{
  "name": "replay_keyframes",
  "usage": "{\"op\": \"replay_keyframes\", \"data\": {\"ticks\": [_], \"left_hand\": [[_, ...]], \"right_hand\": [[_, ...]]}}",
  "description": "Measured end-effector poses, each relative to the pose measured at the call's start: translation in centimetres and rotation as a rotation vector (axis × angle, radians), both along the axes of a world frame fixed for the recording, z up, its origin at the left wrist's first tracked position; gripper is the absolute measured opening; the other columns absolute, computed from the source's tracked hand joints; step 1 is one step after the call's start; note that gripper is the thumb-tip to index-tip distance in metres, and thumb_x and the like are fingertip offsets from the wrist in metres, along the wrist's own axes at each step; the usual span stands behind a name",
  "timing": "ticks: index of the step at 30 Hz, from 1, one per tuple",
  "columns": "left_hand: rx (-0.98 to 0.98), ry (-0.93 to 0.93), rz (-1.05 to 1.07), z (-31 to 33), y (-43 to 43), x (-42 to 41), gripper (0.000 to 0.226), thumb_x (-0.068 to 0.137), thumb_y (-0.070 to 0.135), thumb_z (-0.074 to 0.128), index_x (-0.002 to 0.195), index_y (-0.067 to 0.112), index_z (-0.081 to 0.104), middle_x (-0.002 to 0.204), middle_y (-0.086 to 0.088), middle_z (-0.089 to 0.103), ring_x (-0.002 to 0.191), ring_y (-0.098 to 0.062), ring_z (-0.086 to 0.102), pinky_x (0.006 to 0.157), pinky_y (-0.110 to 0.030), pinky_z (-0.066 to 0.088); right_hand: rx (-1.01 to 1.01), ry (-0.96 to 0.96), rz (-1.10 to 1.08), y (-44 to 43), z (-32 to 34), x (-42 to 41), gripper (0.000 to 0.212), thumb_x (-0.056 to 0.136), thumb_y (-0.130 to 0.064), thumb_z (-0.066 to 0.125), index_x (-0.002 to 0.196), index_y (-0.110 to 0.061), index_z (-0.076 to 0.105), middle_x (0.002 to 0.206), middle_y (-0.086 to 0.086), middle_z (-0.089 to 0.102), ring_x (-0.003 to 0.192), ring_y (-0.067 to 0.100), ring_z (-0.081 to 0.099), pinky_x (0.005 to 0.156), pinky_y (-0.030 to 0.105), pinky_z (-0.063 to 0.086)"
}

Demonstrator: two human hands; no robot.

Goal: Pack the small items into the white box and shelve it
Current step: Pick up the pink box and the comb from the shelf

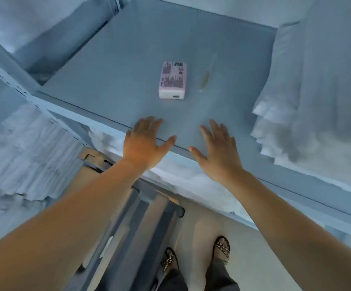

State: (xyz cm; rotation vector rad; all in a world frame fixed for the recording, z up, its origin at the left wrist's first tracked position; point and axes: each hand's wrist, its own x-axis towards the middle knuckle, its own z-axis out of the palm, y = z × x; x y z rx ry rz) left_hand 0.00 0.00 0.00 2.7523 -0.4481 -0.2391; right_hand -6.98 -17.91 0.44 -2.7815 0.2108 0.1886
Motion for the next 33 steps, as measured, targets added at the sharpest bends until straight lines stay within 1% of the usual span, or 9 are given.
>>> {"op": "replay_keyframes", "data": {"ticks": [3, 6, 11, 16, 20, 24, 26, 29, 33], "left_hand": [[0.071, -0.083, 0.046, -1.6, -0.9, 2.3, 0.073, 0.082, 0.063, 0.040, 0.142, 0.025, 0.027, 0.154, -0.001, 0.021, 0.143, -0.021, 0.013, 0.113, -0.052, 0.012], [0.151, -0.111, 0.059, -2.5, -1.7, 3.7, 0.079, 0.081, 0.066, 0.035, 0.146, 0.027, 0.014, 0.158, 0.000, 0.008, 0.145, -0.020, 0.003, 0.113, -0.055, 0.004], [0.215, -0.095, 0.069, -2.8, -1.7, 4.1, 0.082, 0.078, 0.072, 0.026, 0.146, 0.032, 0.005, 0.158, 0.002, -0.002, 0.145, -0.022, -0.003, 0.114, -0.055, 0.003], [0.242, -0.101, 0.061, -2.6, -1.7, 4.0, 0.082, 0.077, 0.071, 0.021, 0.146, 0.031, 0.002, 0.158, 0.001, -0.002, 0.145, -0.023, -0.004, 0.114, -0.054, 0.002], [0.252, -0.099, 0.060, -2.5, -1.7, 4.0, 0.082, 0.077, 0.071, 0.019, 0.146, 0.032, 0.001, 0.158, 0.002, -0.003, 0.145, -0.023, -0.005, 0.114, -0.054, 0.002], [0.260, -0.097, 0.054, -2.5, -1.6, 3.9, 0.082, 0.078, 0.072, 0.019, 0.146, 0.032, -0.001, 0.158, 0.002, -0.004, 0.145, -0.023, -0.006, 0.114, -0.054, 0.002], [0.262, -0.099, 0.053, -2.5, -1.6, 3.9, 0.081, 0.078, 0.072, 0.018, 0.146, 0.032, -0.001, 0.158, 0.002, -0.005, 0.145, -0.023, -0.006, 0.114, -0.054, 0.002], [0.269, -0.098, 0.051, -2.6, -1.7, 3.9, 0.081, 0.078, 0.072, 0.018, 0.146, 0.032, -0.002, 0.158, 0.002, -0.005, 0.145, -0.023, -0.006, 0.114, -0.054, 0.002], [0.258, -0.103, 0.047, -2.5, -1.6, 3.9, 0.080, 0.080, 0.071, 0.021, 0.146, 0.032, -0.001, 0.158, 0.001, -0.004, 0.145, -0.024, -0.005, 0.114, -0.054, 0.003]], "right_hand": [[-0.035, -0.075, -0.015, -0.9, -1.5, 1.6, 0.065, 0.090, -0.050, 0.040, 0.142, -0.014, 0.027, 0.155, 0.010, 0.015, 0.143, 0.031, 0.011, 0.114, 0.050, 0.014], [-0.018, -0.136, -0.018, -2.0, -2.3, 3.5, 0.066, 0.087, -0.050, 0.038, 0.140, -0.011, 0.031, 0.154, 0.012, 0.021, 0.142, 0.031, 0.018, 0.114, 0.047, 0.016], [0.005, -0.219, -0.045, -3.2, -2.4, 8.4, 0.064, 0.088, -0.045, 0.043, 0.139, -0.008, 0.032, 0.153, 0.015, 0.023, 0.141, 0.034, 0.020, 0.113, 0.046, 0.020], [-0.032, -0.180, 0.008, -3.4, -2.3, 13.2, 0.061, 0.091, -0.040, 0.045, 0.141, -0.009, 0.028, 0.154, 0.012, 0.021, 0.141, 0.032, 0.019, 0.111, 0.047, 0.021], [-0.020, -0.158, 0.035, -3.1, -2.3, 11.4, 0.057, 0.092, -0.039, 0.040, 0.140, -0.010, 0.030, 0.154, 0.008, 0.024, 0.140, 0.031, 0.022, 0.111, 0.048, 0.019], [0.042, -0.245, 0.047, -2.3, -2.2, 5.4, 0.064, 0.087, -0.048, 0.030, 0.134, -0.006, 0.042, 0.146, 0.012, 0.039, 0.135, 0.034, 0.034, 0.109, 0.047, 0.028], [0.084, -0.268, 0.015, -2.6, -2.0, 4.4, 0.063, 0.086, -0.047, 0.031, 0.132, -0.007, 0.044, 0.144, 0.011, 0.042, 0.134, 0.032, 0.036, 0.110, 0.043, 0.030], [0.085, -0.290, -0.030, -3.6, -1.8, 6.4, 0.062, 0.086, -0.045, 0.032, 0.133, -0.006, 0.043, 0.146, 0.011, 0.040, 0.134, 0.031, 0.037, 0.108, 0.043, 0.032], [0.010, -0.176, 0.021, -3.4, -2.2, 6.6, 0.068, 0.084, -0.048, 0.022, 0.138, -0.008, 0.036, 0.151, 0.009, 0.030, 0.138, 0.031, 0.031, 0.109, 0.048, 0.026]]}}
